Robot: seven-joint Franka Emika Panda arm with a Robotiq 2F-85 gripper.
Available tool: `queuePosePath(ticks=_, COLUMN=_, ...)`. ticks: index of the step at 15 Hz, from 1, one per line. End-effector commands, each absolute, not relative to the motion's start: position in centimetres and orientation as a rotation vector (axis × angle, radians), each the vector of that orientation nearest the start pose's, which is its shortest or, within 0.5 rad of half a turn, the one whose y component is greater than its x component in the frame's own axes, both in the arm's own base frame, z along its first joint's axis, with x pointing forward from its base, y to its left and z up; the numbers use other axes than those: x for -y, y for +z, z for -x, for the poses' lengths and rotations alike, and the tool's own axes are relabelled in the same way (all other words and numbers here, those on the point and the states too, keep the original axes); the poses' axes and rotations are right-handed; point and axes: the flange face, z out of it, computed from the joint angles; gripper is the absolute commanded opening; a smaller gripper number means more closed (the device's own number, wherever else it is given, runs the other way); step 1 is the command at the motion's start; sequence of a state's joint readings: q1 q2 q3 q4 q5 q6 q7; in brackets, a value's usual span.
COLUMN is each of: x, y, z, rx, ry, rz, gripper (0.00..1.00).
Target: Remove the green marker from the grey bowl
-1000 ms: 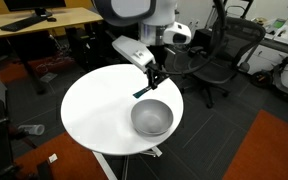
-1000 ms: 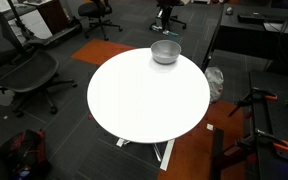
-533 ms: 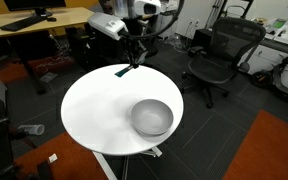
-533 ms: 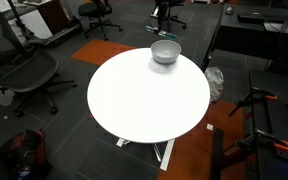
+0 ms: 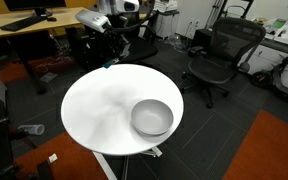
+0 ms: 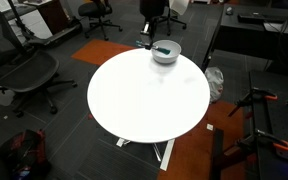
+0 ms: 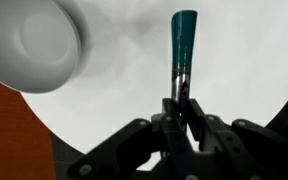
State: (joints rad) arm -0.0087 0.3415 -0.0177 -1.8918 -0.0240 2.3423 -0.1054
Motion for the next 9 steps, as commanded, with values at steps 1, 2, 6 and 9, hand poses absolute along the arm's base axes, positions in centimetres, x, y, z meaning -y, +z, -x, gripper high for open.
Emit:
queuePosePath(ticks=1, x=0.3, y=31.9, z=-64.5, rx=0.151, ry=-0.182, rz=3.167, gripper=0.05)
queuePosePath(ticks=2, x=0.3, y=31.3, z=-64.7, rx=0.151, ry=-0.178, rz=3.167, gripper=0.05)
queuePosePath(ticks=6, x=0.9, y=27.6, z=-66.0, rx=0.143, ry=-0.181, rz=3.152, gripper=0.05)
queuePosePath(ticks=9, x=1.3, y=25.0, z=-67.0, rx=0.145, ry=-0.211, rz=3.139, gripper=0.05)
